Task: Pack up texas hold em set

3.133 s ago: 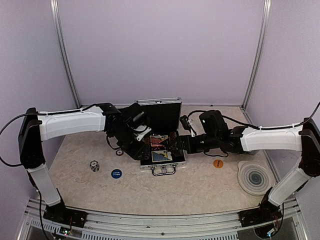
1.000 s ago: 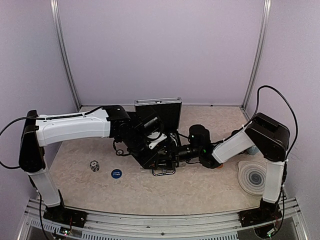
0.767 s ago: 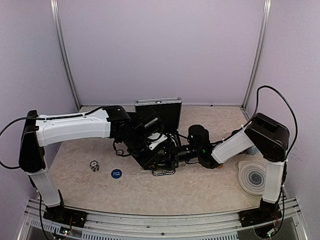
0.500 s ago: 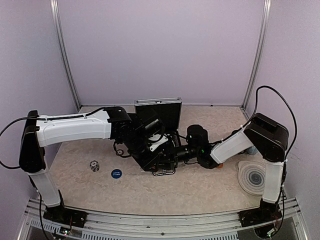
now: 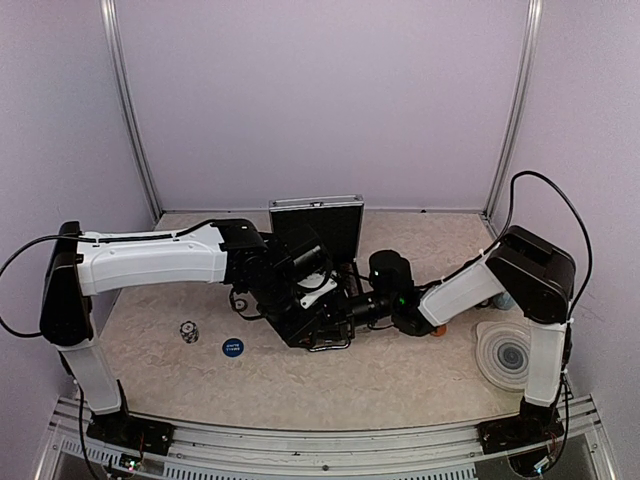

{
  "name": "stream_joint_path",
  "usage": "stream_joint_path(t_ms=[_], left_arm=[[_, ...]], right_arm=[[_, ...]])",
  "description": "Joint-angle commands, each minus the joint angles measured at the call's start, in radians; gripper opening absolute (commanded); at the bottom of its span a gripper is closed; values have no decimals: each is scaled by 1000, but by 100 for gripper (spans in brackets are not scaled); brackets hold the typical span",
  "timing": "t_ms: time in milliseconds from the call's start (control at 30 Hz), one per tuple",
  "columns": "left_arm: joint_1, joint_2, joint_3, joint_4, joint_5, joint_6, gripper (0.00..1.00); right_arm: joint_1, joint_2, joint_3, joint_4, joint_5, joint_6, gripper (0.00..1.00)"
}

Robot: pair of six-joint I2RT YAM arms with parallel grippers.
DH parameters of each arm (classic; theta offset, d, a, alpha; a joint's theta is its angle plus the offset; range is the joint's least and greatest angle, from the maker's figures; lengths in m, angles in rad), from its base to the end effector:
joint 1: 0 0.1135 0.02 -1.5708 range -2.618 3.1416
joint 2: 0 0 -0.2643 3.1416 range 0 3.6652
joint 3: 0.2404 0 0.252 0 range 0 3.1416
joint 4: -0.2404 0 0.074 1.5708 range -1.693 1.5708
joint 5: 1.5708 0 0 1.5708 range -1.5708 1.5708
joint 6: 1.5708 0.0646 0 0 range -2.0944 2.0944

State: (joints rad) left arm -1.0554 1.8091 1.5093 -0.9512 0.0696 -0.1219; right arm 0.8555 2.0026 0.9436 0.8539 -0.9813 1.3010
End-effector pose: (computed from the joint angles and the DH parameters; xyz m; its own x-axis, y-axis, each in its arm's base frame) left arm 0.1821 -0.3306 0.2239 -0.5713 0.7624 -0.3040 0.8154 0.5696 -0.1038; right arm 0.2286 0.3450 0.1471 -0.9545 -0.2817 -0.0978 -0.1254 0.0816 0.9887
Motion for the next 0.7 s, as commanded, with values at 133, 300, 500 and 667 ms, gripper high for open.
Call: stream_joint_path(t_ms=[133,300,500,667], left_arm=[[1,-27,2,22,-10,-4,64],[19,-110,0,50,-11,-9,99],[150,-254,-52,127,40,-54,99],[312,-386,-143,213,51,-123,99]], right_arm=[[-8,-47,29,-108,-23,-186,0],[-54,-124,45,-322,52,-350,0],[-100,-204,109,-634,224,-650,0],[-105,-230,176,-818,415,-896,0]])
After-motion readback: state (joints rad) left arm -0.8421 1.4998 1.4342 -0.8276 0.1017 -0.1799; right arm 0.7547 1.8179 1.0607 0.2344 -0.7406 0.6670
